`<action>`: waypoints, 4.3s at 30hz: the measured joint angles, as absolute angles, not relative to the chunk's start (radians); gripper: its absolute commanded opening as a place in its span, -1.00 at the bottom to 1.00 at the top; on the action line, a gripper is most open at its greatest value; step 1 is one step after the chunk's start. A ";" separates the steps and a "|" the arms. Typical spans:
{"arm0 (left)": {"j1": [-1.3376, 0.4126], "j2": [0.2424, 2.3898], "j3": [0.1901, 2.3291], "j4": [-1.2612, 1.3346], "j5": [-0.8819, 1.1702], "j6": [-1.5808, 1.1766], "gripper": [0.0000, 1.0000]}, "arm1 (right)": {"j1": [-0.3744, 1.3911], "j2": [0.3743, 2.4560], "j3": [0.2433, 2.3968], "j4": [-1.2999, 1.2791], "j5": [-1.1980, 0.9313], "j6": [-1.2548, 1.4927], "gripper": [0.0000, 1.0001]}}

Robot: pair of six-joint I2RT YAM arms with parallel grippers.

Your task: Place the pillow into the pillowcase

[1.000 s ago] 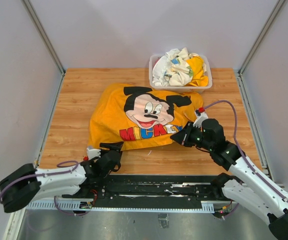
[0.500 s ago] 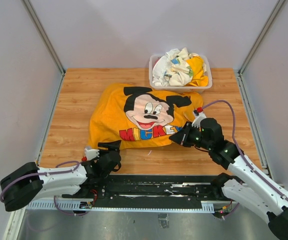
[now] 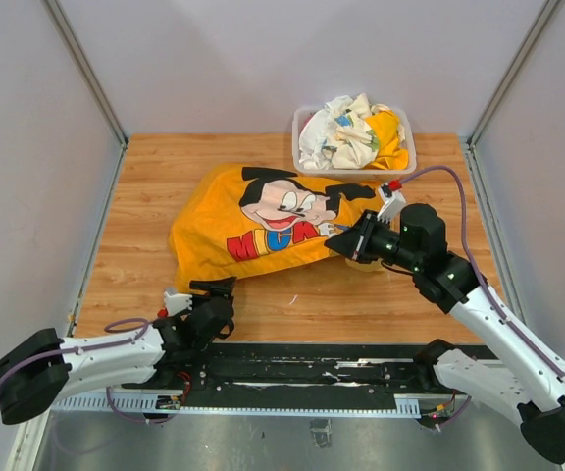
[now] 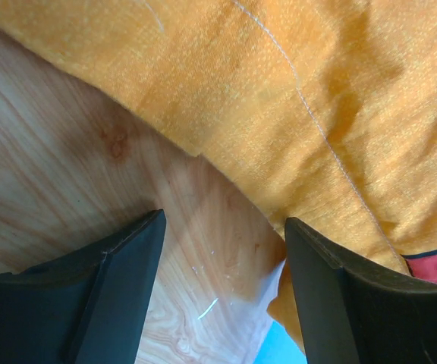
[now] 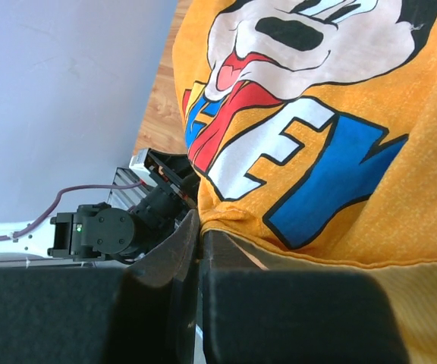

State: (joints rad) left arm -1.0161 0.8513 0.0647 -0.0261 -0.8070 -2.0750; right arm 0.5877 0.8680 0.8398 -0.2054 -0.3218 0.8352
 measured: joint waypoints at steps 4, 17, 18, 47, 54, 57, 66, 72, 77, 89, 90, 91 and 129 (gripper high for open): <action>-1.016 0.894 0.083 -0.011 -0.830 -2.075 0.52 | 0.588 0.880 0.848 -0.207 -0.343 0.836 -0.99; -1.016 1.032 0.057 0.195 -0.936 -2.075 0.52 | 0.588 0.849 0.834 -0.210 -0.360 0.837 -0.99; -1.016 1.041 0.050 0.226 -0.942 -2.075 0.49 | 0.588 0.846 0.831 -0.210 -0.360 0.837 -0.99; -1.016 1.486 0.012 0.762 -1.032 -2.042 -0.40 | 0.588 0.718 0.728 -0.216 -0.363 0.806 -0.99; -1.013 1.549 0.011 0.847 -1.032 -2.042 -0.99 | 0.588 0.718 0.714 -0.218 -0.363 0.806 -0.99; -1.011 1.539 0.011 0.850 -1.026 -2.035 -0.99 | 0.588 0.719 0.702 -0.218 -0.363 0.806 -0.99; -1.012 1.143 0.016 0.569 -0.991 -1.973 -0.99 | 0.588 0.718 0.696 -0.218 -0.362 0.806 -0.99; -1.017 0.759 0.069 0.150 -0.982 -1.945 -0.99 | 0.588 0.712 0.696 -0.218 -0.356 0.806 -0.99; -1.017 0.616 0.195 -0.167 -0.970 -1.934 -0.99 | 0.588 0.712 0.696 -0.218 -0.343 0.800 -0.99; -1.018 0.515 0.608 -0.613 -1.015 -1.769 -1.00 | 0.588 0.733 0.788 -0.290 -0.244 0.723 -0.99; -1.018 0.521 0.654 -0.635 -1.026 -1.745 -0.99 | 0.588 0.743 0.810 -0.298 -0.232 0.712 -0.99; -1.018 0.530 0.706 -0.653 -1.040 -1.713 -0.99 | 0.588 0.753 0.831 -0.303 -0.221 0.704 -0.99; -0.359 1.292 1.652 -0.506 -0.443 -0.799 -1.00 | 0.539 1.212 1.630 -0.539 -0.105 0.469 -0.99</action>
State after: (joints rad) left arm -0.3592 1.2922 1.6516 -0.5060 -0.4435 -0.7990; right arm 0.5392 1.2121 1.6302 -0.5388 -0.1047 0.4694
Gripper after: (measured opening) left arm 0.009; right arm 0.022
